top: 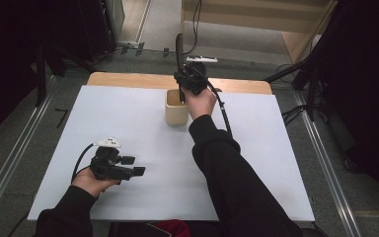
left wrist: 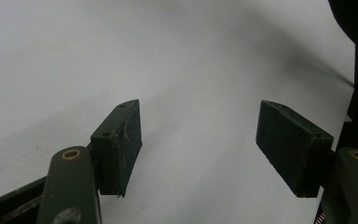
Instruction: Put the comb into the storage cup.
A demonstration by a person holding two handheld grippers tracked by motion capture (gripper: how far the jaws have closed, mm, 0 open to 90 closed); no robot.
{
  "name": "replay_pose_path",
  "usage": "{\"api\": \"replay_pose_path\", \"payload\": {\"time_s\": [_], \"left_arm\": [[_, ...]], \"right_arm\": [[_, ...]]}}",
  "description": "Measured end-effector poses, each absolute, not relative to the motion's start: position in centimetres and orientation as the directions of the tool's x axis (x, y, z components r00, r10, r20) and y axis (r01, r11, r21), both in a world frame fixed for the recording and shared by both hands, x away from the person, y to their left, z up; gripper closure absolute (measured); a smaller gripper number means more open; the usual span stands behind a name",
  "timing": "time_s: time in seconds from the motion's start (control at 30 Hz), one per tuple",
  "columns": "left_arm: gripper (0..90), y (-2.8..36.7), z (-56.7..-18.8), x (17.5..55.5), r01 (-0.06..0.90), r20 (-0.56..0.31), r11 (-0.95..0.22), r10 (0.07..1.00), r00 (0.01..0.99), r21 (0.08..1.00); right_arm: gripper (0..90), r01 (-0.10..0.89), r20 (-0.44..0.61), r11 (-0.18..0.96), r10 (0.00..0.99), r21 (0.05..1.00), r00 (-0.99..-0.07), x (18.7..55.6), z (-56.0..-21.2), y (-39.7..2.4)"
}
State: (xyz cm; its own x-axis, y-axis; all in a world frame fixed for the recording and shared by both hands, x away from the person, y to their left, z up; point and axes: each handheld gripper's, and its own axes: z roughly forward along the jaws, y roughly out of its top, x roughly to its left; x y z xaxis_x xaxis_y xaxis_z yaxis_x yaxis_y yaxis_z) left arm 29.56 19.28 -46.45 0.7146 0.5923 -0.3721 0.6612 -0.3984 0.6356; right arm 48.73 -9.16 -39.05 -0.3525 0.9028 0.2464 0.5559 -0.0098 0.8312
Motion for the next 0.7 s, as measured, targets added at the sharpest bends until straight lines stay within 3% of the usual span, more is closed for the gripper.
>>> {"api": "replay_pose_path", "payload": {"time_s": [0.7], "left_arm": [[31.8, 19.4, -46.5, 29.7, 0.664, -0.373, -0.396, 0.595, 0.712, 0.635]], "right_arm": [[69.8, 0.571, 0.251, -0.008, 0.903, 0.821, -0.348, 47.9, -41.1, -9.5]]}}
